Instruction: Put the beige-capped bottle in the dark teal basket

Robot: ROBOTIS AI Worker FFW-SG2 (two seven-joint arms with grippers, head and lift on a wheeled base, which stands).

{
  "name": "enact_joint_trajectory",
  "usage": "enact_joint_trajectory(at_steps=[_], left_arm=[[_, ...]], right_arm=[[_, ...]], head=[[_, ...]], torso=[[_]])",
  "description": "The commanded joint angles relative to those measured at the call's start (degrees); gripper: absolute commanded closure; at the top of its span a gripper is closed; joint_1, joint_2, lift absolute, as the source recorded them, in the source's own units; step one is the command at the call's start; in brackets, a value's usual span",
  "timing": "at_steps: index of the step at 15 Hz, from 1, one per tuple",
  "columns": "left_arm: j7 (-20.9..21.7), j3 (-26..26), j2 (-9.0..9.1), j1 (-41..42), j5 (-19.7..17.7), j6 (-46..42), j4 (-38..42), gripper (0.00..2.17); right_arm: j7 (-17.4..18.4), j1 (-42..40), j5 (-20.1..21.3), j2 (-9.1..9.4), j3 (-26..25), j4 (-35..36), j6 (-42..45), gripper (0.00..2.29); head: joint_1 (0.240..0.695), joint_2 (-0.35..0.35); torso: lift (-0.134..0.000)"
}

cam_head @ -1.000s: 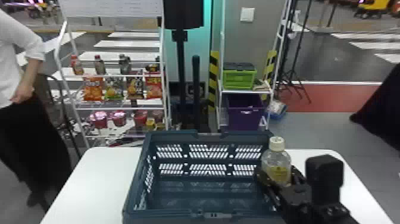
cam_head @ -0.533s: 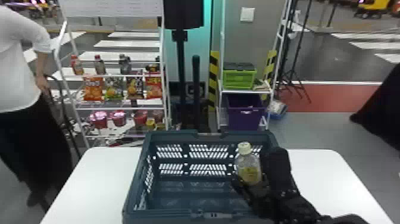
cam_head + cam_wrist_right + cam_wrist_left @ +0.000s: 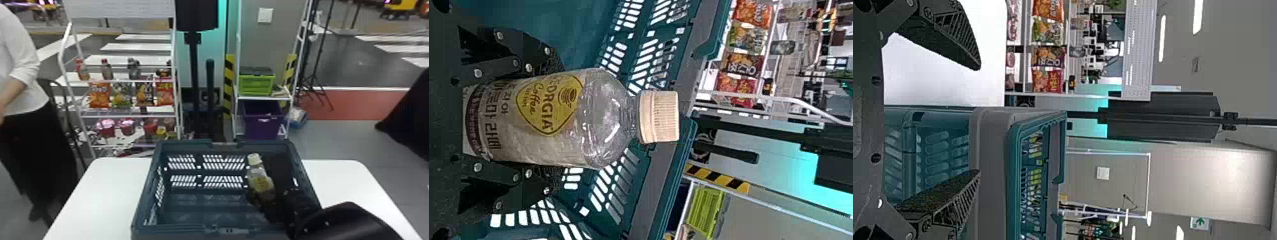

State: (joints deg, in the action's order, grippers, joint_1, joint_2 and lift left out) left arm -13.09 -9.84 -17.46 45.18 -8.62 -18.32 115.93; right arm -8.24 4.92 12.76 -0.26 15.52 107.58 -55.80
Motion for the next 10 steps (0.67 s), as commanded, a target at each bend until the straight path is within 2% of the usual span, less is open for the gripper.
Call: enact_joint_trajectory(at_steps=[1, 3, 5, 6, 7, 8, 9, 10], left_arm=[[0.00, 0.08, -0.03, -0.09, -0.08, 0.00, -0.18, 0.15], [0.00, 0.08, -0.03, -0.27, -0.34, -0.18, -0.44, 0.15], [0.00, 0.08, -0.03, -0.27, -0.34, -0.18, -0.71, 0.15], [0.00, 0.08, -0.03, -0.35, -0.34, -0.53, -0.79, 0.15], [0.00, 0.17, -0.03, -0.35, -0.43, -0.70, -0.97, 0.15], [0.00, 0.17, -0.03, -0.35, -0.43, -1.06, -1.06, 0.15], [0.00, 0.17, -0.03, -0.27, -0.52, -1.23, -1.14, 0.15], [0.00, 0.17, -0.03, -0.27, -0.43, -1.23, -1.14, 0.15]], right_arm=[[0.42, 1.58, -0.80, 0.32, 1.01, -1.23, -3.58, 2.27], [0.33, 2.46, -1.51, 0.32, 1.36, -2.11, -4.99, 2.20], [0.16, 2.73, -2.30, 0.32, 1.80, -2.20, -6.04, 1.98], [0.16, 2.82, -2.74, 0.32, 1.80, -2.11, -6.04, 1.62], [0.16, 2.82, -2.82, 0.32, 1.80, -1.93, -6.04, 0.91], [0.16, 2.73, -2.74, 0.32, 1.80, -1.76, -6.22, 0.38], [0.24, 2.73, -2.82, 0.32, 1.88, -1.58, -6.04, 0.12], [0.24, 2.73, -3.00, 0.32, 1.88, -1.49, -6.04, 0.11]], head=[[0.499, 0.000], [0.499, 0.000], [0.499, 0.000], [0.499, 0.000], [0.499, 0.000], [0.499, 0.000], [0.499, 0.000], [0.499, 0.000]], torso=[[0.000], [0.000], [0.000], [0.000], [0.000], [0.000], [0.000], [0.000]])
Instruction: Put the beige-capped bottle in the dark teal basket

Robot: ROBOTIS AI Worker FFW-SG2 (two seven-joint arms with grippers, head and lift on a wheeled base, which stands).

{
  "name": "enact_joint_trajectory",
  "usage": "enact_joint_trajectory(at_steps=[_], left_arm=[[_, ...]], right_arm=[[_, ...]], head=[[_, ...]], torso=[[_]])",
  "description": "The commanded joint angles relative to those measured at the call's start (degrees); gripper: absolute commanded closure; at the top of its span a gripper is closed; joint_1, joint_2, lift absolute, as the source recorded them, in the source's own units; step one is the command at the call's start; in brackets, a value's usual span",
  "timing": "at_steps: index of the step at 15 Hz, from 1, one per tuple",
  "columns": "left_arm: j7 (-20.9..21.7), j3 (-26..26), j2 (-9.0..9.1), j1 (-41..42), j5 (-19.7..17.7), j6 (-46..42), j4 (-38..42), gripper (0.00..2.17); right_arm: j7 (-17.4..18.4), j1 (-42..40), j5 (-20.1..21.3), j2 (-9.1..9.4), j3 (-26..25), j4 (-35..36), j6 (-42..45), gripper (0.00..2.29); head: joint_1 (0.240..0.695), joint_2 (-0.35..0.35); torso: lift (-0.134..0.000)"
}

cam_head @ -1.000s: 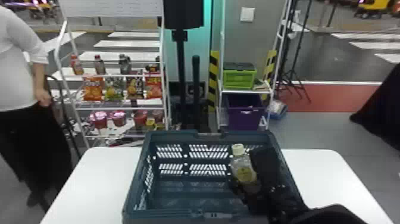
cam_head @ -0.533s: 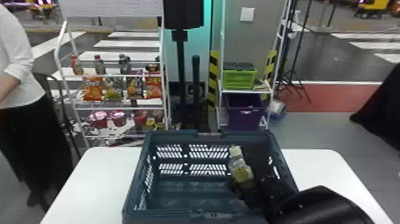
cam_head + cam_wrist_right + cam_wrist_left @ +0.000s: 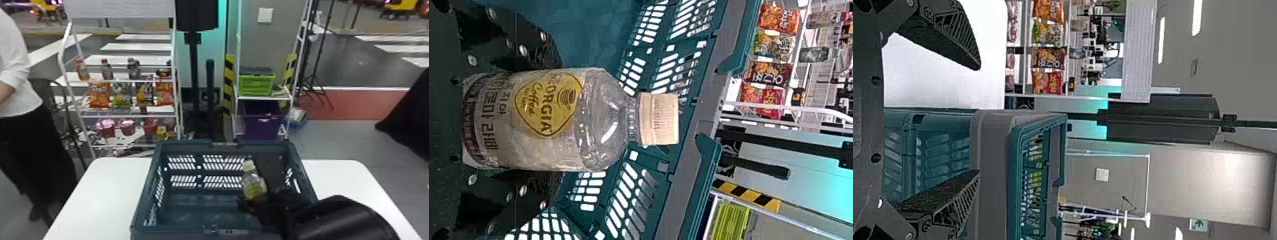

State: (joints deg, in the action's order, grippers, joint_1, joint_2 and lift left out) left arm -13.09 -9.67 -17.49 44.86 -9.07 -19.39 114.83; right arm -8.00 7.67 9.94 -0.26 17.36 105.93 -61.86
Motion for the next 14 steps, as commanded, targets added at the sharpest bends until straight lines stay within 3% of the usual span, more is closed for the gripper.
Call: enact_joint_trajectory(at_steps=[1, 14], left_arm=[[0.00, 0.01, 0.00, 0.05, 0.01, -0.33, -0.13, 0.15], [-0.09, 0.53, 0.18, 0.23, -0.07, -1.04, -0.22, 0.15]], right_arm=[[0.00, -0.03, -0.18, 0.32, 0.05, 0.15, 0.02, 0.11], [-0.09, -0.73, -0.01, 0.32, -0.13, 2.53, 1.43, 0.11]], head=[[0.499, 0.000], [0.499, 0.000]], torso=[[0.000], [0.000]])
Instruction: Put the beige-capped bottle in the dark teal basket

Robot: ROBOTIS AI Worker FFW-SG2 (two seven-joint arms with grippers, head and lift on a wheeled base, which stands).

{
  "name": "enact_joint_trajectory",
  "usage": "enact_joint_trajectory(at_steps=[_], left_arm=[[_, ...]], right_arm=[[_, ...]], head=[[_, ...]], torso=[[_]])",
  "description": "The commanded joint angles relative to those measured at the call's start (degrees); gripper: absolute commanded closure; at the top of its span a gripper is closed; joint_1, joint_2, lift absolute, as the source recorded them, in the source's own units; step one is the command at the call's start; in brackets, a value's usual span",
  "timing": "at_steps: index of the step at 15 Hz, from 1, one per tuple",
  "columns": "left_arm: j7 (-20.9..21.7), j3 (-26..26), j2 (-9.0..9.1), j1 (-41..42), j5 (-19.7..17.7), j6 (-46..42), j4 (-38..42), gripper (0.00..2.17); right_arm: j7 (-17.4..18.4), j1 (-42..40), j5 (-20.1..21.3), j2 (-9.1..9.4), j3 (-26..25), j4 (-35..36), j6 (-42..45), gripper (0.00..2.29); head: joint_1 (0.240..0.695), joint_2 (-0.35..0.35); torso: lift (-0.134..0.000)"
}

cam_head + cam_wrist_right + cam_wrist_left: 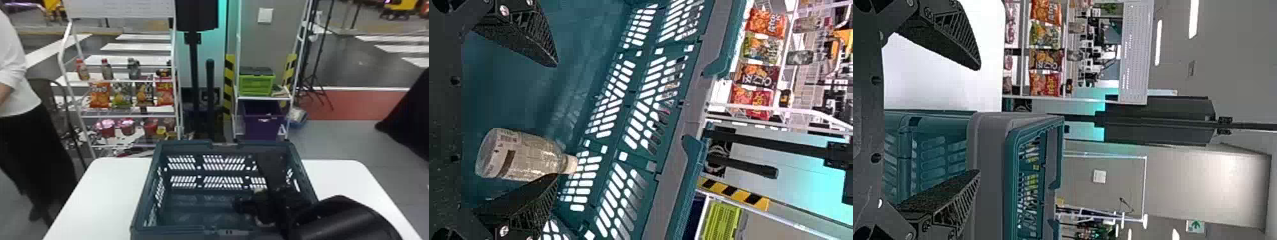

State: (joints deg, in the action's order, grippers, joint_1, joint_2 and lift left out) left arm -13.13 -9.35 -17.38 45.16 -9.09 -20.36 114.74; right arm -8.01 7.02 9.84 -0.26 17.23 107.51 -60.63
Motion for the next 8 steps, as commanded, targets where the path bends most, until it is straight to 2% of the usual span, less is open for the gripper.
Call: enact_joint_trajectory(at_steps=[1, 5, 8], left_arm=[[0.03, 0.38, 0.15, -0.07, -0.31, -1.13, -0.31, 0.15], [0.03, 0.47, 0.15, 0.19, -0.66, -3.06, -0.75, 0.15], [0.03, 0.56, 0.15, 0.11, -0.66, -3.41, -0.83, 0.15]], right_arm=[[-0.16, -0.16, 0.27, 0.31, 0.00, 1.82, 0.37, 0.11], [-0.78, -2.36, 0.62, 0.31, 1.41, 6.30, 0.90, 0.11], [-0.95, -5.79, 1.32, 0.31, 2.11, 12.37, 1.78, 0.11]], head=[[0.499, 0.000], [0.499, 0.000], [0.499, 0.000]], torso=[[0.000], [0.000], [0.000]])
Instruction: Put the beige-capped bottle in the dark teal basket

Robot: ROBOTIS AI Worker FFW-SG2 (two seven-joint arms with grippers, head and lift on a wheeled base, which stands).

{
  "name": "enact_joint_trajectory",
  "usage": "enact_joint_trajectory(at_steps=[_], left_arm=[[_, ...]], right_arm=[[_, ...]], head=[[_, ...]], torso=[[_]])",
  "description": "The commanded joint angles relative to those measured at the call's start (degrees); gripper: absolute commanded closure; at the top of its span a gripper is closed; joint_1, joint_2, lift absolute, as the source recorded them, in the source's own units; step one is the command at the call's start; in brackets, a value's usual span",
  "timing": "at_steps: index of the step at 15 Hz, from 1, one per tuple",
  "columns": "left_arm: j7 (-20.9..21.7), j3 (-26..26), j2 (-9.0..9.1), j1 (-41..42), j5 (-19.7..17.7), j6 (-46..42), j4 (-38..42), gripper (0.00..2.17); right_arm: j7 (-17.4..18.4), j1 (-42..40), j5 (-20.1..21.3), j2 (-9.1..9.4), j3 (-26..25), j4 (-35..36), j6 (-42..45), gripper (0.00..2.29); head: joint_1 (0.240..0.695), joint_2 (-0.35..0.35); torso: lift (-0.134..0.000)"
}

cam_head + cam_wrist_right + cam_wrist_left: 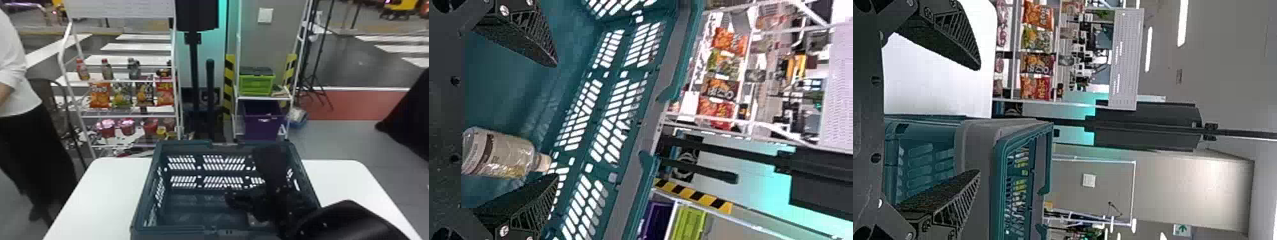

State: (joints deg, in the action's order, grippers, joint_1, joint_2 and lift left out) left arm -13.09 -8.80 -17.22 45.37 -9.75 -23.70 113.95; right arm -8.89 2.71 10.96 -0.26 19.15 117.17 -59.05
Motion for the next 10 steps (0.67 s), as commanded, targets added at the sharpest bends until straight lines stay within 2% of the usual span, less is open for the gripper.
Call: enact_joint_trajectory(at_steps=[1, 6, 9, 10], left_arm=[[-0.01, 0.01, 0.00, -0.28, -0.01, 0.10, 0.05, 0.15], [-0.01, -0.43, 0.00, -0.10, -0.01, 0.10, 0.40, 0.15], [-0.01, -0.78, 0.00, -0.10, 0.17, 0.45, 0.49, 0.15], [-0.01, -0.96, 0.00, -0.10, 0.26, 0.63, 0.66, 0.15]], right_arm=[[-0.07, -2.62, 0.12, 0.32, 0.18, 4.74, 0.20, 0.11], [-0.07, -10.09, -0.94, 0.32, 0.01, 15.72, 0.02, 0.11], [0.28, -14.84, -2.34, 0.32, -4.39, 20.38, 0.55, 0.12], [0.72, -16.25, -4.80, 0.32, -7.55, 21.00, 1.08, 0.12]], head=[[0.499, 0.000], [0.499, 0.000], [0.499, 0.000], [0.499, 0.000]], torso=[[0.000], [0.000], [0.000], [0.000]])
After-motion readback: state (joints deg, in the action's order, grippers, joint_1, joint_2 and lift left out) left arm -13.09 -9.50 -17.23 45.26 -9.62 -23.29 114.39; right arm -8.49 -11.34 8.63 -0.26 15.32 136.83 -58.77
